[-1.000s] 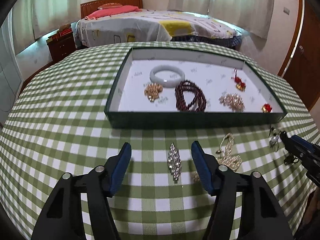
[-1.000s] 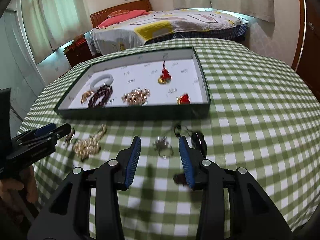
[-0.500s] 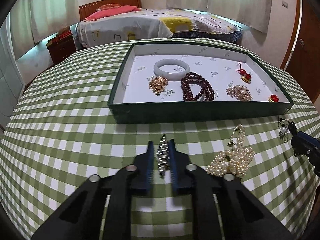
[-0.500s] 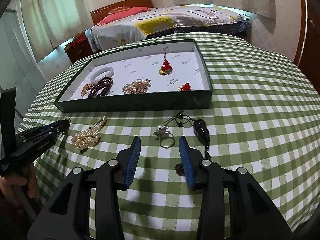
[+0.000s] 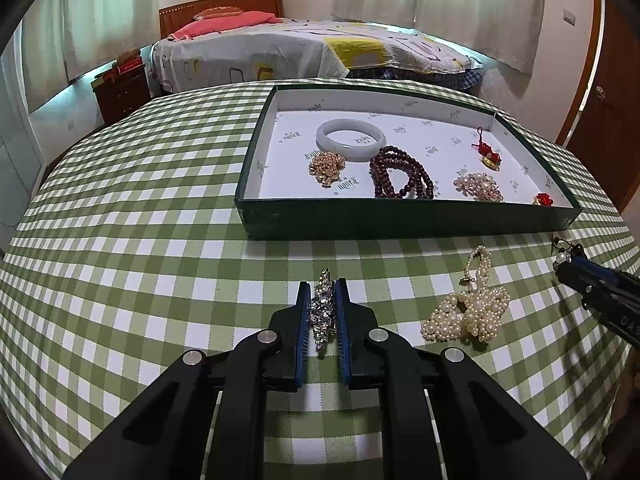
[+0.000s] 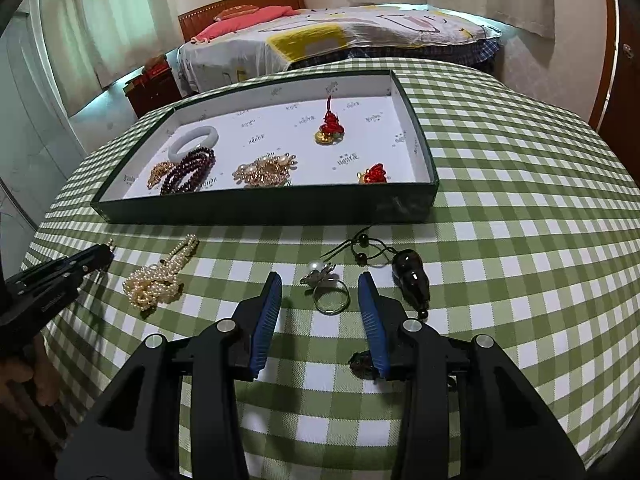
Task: Organize jewelry
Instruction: 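Close the left tool on the rhinestone brooch while the right tool grips the ring, then carry the brooch and ring into the tray and open both tools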
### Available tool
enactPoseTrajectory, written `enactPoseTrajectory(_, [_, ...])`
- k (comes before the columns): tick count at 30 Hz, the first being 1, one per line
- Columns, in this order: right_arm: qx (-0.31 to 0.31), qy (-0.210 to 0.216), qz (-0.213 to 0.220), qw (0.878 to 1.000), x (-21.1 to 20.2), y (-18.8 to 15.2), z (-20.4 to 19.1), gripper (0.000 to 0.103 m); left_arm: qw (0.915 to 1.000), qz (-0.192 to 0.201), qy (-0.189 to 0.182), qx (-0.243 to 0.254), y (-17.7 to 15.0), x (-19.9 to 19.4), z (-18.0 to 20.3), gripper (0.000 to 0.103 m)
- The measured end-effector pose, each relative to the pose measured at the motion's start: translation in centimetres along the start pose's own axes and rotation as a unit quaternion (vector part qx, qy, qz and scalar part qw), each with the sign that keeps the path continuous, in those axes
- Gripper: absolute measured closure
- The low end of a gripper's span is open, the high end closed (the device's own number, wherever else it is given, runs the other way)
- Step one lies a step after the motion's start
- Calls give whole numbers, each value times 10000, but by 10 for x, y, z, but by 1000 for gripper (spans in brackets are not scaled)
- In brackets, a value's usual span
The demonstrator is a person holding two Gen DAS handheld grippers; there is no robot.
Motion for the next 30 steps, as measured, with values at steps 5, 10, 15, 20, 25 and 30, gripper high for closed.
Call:
enactPoseTrajectory(5, [-180, -136, 22, 9997, 3, 0, -4, 69, 10000, -13, 1, 6, 0, -1, 0, 90])
enactPoseTrajectory(10, [-233, -151, 14, 9996, 3, -2, -4, 84, 10000, -9, 5, 22, -1, -1, 1, 90])
enactPoseTrajectory(15, [-265, -110, 41, 9996, 1, -5, -8, 84, 10000, 22, 12, 10, -1, -4, -1, 90])
enactPoseTrajectory(20, [-271, -74, 104, 9996, -4, -3, -11, 84, 10000, 70, 16, -18, 1, -8, -3, 90])
enactPoseTrajectory(25, [-253, -44, 212, 9994, -14, 3, -12, 84, 9999, 134, 0, -50, 6, -13, -3, 90])
enactPoseTrajectory(30, [-184, 28, 343, 9992, -25, 14, -11, 84, 9996, 248, -82, -55, 16, -21, 1, 90])
Point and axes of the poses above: each gripper's, at about its wrist camera, not at the fingertips, and x roughly the way its jaws point, z to its right, y to its top, the point moved 10 cm from there along x, roughly the way its jaws point
